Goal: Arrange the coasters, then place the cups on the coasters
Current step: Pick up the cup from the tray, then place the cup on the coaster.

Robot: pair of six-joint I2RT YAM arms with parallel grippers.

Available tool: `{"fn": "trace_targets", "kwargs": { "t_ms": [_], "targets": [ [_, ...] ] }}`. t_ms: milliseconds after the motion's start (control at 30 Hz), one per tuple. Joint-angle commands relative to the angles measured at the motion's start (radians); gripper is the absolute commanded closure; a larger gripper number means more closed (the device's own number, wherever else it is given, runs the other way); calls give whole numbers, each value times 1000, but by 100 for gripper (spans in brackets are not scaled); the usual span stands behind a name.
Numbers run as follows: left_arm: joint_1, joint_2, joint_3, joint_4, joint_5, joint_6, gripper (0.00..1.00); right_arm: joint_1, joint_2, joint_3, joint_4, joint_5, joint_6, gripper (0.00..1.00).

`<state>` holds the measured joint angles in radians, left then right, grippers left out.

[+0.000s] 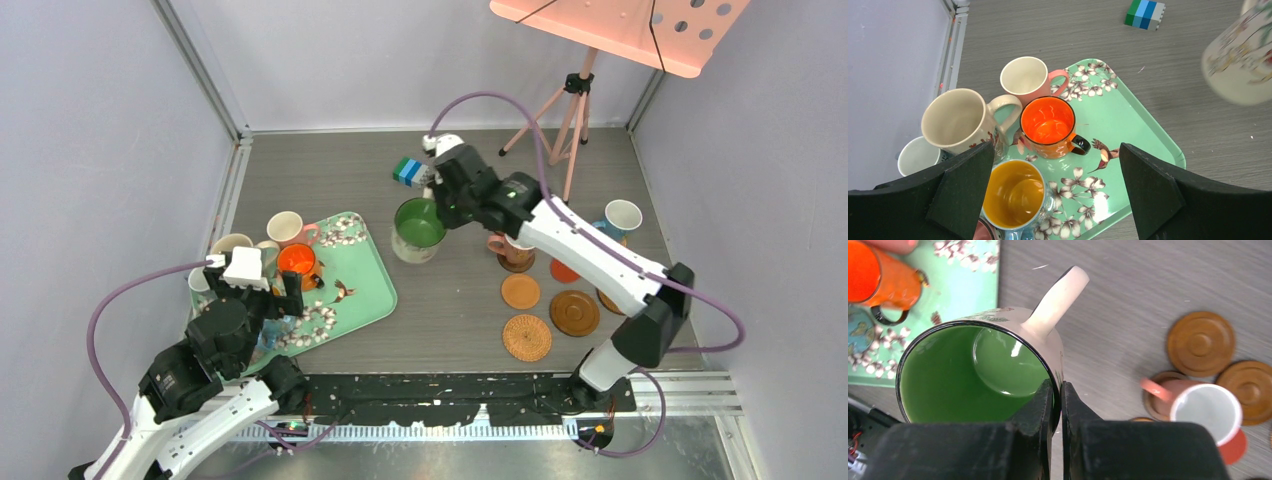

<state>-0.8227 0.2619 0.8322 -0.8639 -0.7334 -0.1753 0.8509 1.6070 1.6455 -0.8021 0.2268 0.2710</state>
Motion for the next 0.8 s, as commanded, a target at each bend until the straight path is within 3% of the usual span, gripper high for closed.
{"fn": "trace_targets", "kwargs": {
  "t_ms": [0, 400, 600, 767],
  "targets": [
    [4, 6, -2, 51, -12, -2, 1, -96, -163, -16, 141, 9, -63, 95],
    [4, 26, -2, 53, -6, 2, 1, -461, -349, -76, 151, 42, -153, 95],
    [4, 33, -2, 52, -2, 1, 1, -589, -328, -86, 179, 21, -122, 95],
    [4, 32, -1, 45, -7, 2, 1, -620, -256, -47, 186, -16, -87, 95]
  ]
}}
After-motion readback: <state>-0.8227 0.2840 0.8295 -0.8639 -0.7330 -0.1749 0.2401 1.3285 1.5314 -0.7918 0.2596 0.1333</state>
